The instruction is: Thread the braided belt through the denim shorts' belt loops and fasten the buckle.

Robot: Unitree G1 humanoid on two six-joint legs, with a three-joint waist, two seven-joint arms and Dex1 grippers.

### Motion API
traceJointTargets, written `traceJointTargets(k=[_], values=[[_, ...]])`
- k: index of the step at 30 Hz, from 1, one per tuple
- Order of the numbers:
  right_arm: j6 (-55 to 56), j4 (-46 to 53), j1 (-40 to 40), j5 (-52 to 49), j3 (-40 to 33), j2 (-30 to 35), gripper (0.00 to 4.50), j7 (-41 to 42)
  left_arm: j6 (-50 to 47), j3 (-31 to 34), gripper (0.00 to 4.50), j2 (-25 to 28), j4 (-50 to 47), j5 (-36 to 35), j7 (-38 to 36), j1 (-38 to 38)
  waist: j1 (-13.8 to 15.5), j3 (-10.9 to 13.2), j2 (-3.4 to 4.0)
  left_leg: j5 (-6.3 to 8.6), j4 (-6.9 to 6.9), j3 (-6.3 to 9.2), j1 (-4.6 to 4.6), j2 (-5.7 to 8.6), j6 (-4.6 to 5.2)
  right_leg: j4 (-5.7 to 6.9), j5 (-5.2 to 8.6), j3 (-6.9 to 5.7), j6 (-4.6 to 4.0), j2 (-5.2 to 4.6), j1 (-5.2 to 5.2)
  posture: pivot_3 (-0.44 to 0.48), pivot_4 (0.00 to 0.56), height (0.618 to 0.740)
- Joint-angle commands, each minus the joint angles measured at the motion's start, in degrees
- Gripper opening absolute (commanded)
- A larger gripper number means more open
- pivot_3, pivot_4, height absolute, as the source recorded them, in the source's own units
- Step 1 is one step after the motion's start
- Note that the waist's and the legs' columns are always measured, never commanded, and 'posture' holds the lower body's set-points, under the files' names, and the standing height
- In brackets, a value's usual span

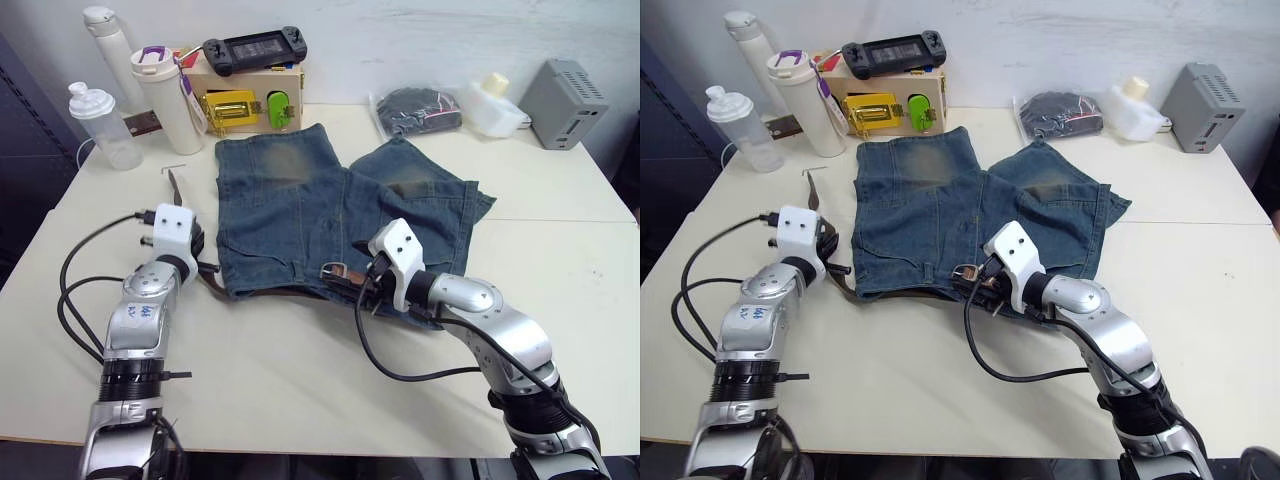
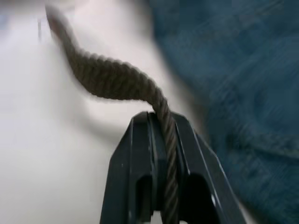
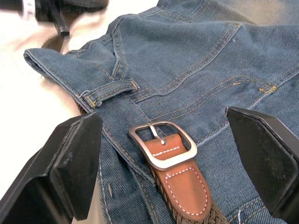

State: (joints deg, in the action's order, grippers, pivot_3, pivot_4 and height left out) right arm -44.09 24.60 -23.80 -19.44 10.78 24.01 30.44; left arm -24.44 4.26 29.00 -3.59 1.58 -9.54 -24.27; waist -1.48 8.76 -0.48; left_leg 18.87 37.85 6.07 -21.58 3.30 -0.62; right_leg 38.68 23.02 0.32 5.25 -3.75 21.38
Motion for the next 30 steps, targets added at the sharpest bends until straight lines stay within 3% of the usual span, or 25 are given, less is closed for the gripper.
traceJointTargets(k=[1, 8, 13, 19, 30], values=[[0.18, 2.32, -0.44, -0.28, -1.54, 0.52, 4.50, -0.08, 12.79, -7.37, 0.04, 6.29, -10.24, 7.45, -6.14, 3.06, -0.03, 0.01, 0.04, 0.00, -0.06, -0.01, -0.01, 0.00, 0.00, -0.09, 0.00, 0.01, 0.00, -0.01, -0.01, 0.000, 0.150, 0.740], [5.41, 0.94, -2.55, 6.00, 1.14, 2.94, 4.50, -0.99, 28.88, -12.91, 0.04, 15.90, -13.84, 11.43, -16.83, 13.45, -0.13, 0.13, 0.24, 0.00, -0.34, -0.26, 0.01, -0.08, 0.01, -0.25, 0.01, 0.01, -0.01, -0.06, 0.05, 0.000, 0.150, 0.740], [21.93, -2.53, -3.75, 21.97, 10.62, 7.44, 4.50, -1.84, 25.67, -13.40, 0.04, 15.03, -11.81, 8.36, -22.70, 13.69, 0.15, 0.16, 0.29, -0.01, -0.37, -0.30, 0.00, -0.08, 0.02, -0.26, 0.01, 0.02, -0.02, -0.07, 0.08, 0.000, 0.150, 0.740], [30.61, -4.66, -2.18, 29.67, 15.48, 6.92, 4.50, -1.23, 28.97, -13.60, 0.04, 13.80, -10.17, 10.88, -23.33, 12.36, 0.15, 0.16, 0.28, 0.00, -0.32, -0.31, 0.00, -0.03, 0.06, -0.20, 0.01, 0.02, -0.01, -0.10, 0.05, 0.000, 0.150, 0.740], [25.82, -7.12, -1.10, 32.73, 12.56, 1.64, 4.50, -2.18, 45.74, -7.12, 0.04, 18.43, -2.42, 11.41, -20.79, 14.71, -0.02, 0.16, 0.29, 0.00, -0.29, -0.29, 0.00, -0.05, 0.05, -0.12, 0.01, -0.01, -0.02, -0.08, 0.10, 0.000, 0.150, 0.740]])
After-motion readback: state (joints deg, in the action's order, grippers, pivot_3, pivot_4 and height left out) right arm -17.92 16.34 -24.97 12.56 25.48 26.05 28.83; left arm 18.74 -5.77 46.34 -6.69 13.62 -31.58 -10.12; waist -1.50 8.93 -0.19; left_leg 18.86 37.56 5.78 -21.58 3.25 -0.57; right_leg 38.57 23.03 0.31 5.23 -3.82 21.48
